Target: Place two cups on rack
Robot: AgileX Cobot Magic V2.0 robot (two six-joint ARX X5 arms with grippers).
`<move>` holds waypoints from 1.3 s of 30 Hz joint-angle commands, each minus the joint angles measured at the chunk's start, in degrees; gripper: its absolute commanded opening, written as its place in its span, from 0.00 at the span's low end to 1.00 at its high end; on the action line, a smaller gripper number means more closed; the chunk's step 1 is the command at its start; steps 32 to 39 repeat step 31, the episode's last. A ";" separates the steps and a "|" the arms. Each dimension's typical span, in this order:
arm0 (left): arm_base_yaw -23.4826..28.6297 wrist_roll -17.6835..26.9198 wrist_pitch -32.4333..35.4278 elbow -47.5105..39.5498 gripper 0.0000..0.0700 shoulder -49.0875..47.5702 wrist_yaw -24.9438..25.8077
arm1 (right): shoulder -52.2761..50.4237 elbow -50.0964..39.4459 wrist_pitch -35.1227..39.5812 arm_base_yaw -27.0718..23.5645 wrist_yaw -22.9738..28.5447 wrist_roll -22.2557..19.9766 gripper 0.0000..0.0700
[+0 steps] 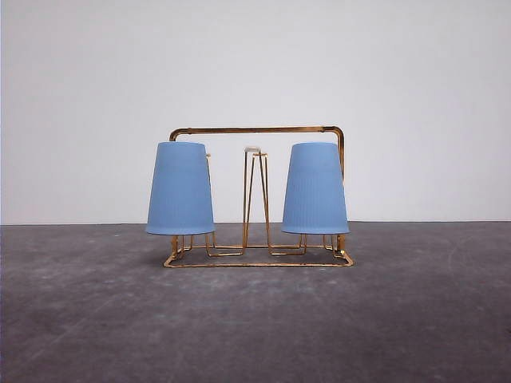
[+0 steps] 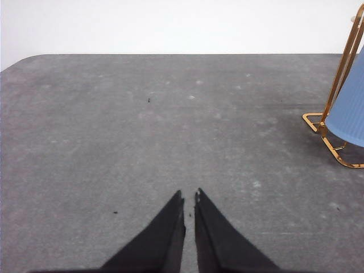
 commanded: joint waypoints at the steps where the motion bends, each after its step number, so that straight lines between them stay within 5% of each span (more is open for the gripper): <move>1: 0.07 -0.17 -0.24 -0.74 0.02 -0.11 0.07 | 0.07 -0.39 0.72 -0.02 0.00 -0.24 0.01; 39: 0.07 -0.17 -0.22 -0.74 0.02 -0.11 0.07 | 0.07 -0.39 0.72 -0.02 0.00 -0.24 0.01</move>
